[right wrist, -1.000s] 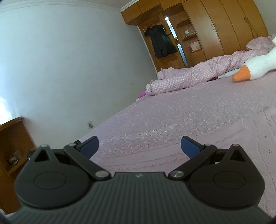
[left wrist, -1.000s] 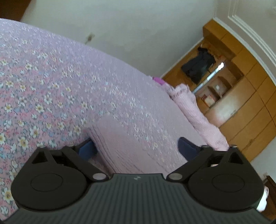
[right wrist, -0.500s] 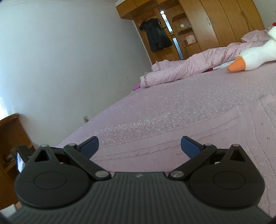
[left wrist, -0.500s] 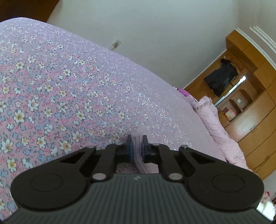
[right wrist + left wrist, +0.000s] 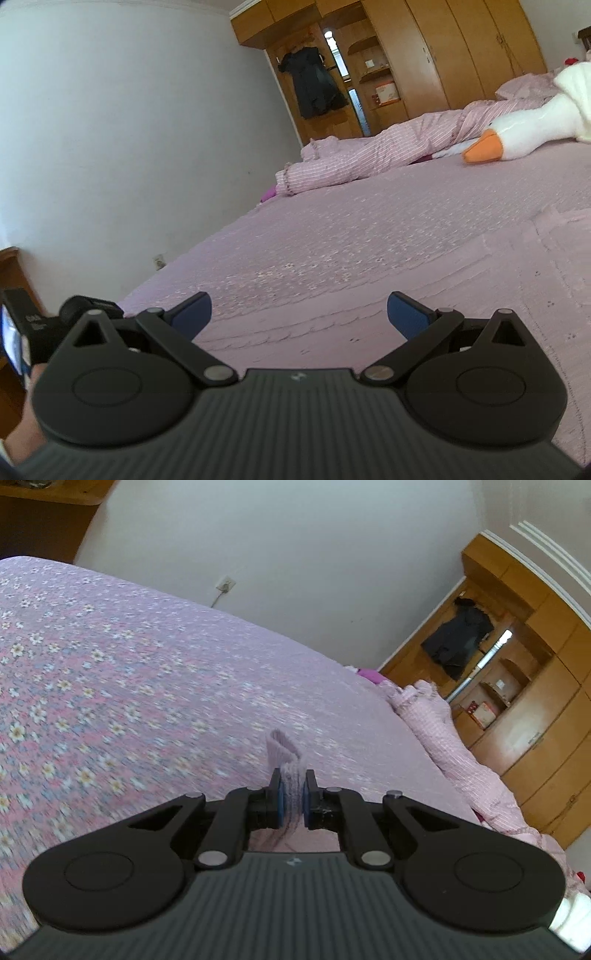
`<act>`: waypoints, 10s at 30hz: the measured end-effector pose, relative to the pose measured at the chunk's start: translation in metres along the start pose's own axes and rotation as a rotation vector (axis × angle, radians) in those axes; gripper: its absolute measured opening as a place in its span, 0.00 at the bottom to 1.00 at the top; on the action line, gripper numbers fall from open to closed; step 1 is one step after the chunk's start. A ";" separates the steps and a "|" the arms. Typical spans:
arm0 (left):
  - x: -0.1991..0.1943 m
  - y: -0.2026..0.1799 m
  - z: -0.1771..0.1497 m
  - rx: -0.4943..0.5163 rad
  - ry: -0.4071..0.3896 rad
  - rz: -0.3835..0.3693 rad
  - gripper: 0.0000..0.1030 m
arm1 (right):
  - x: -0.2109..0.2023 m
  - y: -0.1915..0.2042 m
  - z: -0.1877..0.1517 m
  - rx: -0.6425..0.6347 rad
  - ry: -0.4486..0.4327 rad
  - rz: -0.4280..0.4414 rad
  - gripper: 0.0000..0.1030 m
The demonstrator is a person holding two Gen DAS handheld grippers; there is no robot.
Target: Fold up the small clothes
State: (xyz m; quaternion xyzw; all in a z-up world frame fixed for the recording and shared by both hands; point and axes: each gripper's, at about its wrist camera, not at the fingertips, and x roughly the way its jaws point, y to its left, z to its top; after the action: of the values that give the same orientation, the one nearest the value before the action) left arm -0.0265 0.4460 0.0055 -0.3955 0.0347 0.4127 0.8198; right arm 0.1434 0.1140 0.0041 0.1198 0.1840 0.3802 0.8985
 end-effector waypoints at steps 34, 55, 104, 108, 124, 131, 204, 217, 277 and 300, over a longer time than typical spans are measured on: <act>-0.048 -0.245 -0.157 0.560 0.244 -0.419 0.09 | -0.067 -0.167 0.055 -0.021 0.087 -0.192 1.00; -0.073 -0.353 -0.305 0.667 0.345 -0.525 0.09 | -0.114 -0.292 0.059 0.050 0.027 -0.276 1.00; -0.179 -0.472 -0.491 0.894 0.370 -0.738 0.10 | -0.191 -0.419 0.057 0.334 -0.063 -0.516 1.00; -0.169 -0.472 -0.498 0.899 0.408 -0.750 0.11 | -0.186 -0.419 0.056 0.338 -0.044 -0.520 1.00; -0.134 -0.449 -0.419 0.796 0.425 -0.734 0.85 | -0.160 -0.412 0.052 0.413 0.025 -0.408 1.00; -0.101 -0.403 -0.373 0.858 0.375 -0.587 0.88 | -0.143 -0.406 0.050 0.427 0.065 -0.336 0.80; -0.110 -0.349 -0.376 0.946 0.397 -0.464 0.98 | -0.388 -0.633 0.025 0.864 -0.320 -0.584 0.62; -0.091 -0.357 -0.376 0.938 0.411 -0.420 0.98 | -0.365 -0.696 0.051 0.876 -0.392 -0.649 0.61; -0.039 -0.272 -0.243 0.806 0.375 -0.378 0.98 | -0.220 -0.427 0.215 0.313 -0.281 -0.417 0.11; -0.020 -0.276 -0.211 0.682 0.400 -0.396 0.98 | -0.108 -0.276 0.180 0.137 -0.268 -0.413 0.13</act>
State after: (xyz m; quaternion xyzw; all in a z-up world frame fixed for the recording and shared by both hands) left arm 0.2115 0.1940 0.0396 -0.1734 0.2504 0.1277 0.9439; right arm 0.3263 -0.1667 0.0945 0.1895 0.1091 0.1561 0.9632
